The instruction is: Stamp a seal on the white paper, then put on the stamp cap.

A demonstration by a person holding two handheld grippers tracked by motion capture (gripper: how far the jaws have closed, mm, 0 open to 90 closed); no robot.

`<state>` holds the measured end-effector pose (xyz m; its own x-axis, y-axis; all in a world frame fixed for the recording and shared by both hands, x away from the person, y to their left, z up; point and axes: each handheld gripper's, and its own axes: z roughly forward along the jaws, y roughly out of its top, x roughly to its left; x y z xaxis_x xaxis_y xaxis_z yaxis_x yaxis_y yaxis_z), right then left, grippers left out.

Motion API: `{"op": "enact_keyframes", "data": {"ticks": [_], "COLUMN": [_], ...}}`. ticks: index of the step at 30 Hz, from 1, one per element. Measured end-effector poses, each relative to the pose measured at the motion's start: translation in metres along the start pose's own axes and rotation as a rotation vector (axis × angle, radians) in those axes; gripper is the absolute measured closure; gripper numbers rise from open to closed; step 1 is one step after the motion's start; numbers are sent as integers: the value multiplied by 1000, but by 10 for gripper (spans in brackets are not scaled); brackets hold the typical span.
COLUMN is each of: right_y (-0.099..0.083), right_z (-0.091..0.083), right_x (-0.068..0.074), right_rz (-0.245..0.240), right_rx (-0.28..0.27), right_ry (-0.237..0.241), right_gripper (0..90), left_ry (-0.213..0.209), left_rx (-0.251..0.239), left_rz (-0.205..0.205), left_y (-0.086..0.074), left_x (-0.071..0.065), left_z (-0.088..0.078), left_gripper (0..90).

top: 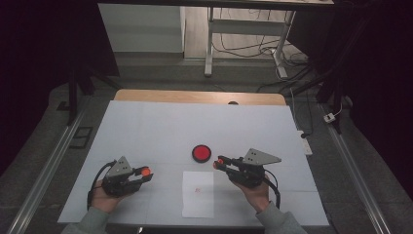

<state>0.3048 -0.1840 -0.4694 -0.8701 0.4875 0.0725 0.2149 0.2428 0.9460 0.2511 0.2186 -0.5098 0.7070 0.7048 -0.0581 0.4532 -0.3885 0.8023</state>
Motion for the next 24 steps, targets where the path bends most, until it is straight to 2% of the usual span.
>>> {"op": "enact_keyframes", "data": {"ticks": [12, 24], "right_y": [4, 4], "right_z": [-5, -4], "right_x": [-2, -2], "right_rz": [-3, -3], "right_rx": [-20, -17], "right_ry": [-4, 4], "right_gripper": [720, 720], "left_ry": [-7, -22], "left_rx": [-4, -10], "left_rz": [12, 29], "left_y": [4, 12], "left_x": [-3, -9], "left_z": [2, 7], "left_gripper": [645, 645]}}
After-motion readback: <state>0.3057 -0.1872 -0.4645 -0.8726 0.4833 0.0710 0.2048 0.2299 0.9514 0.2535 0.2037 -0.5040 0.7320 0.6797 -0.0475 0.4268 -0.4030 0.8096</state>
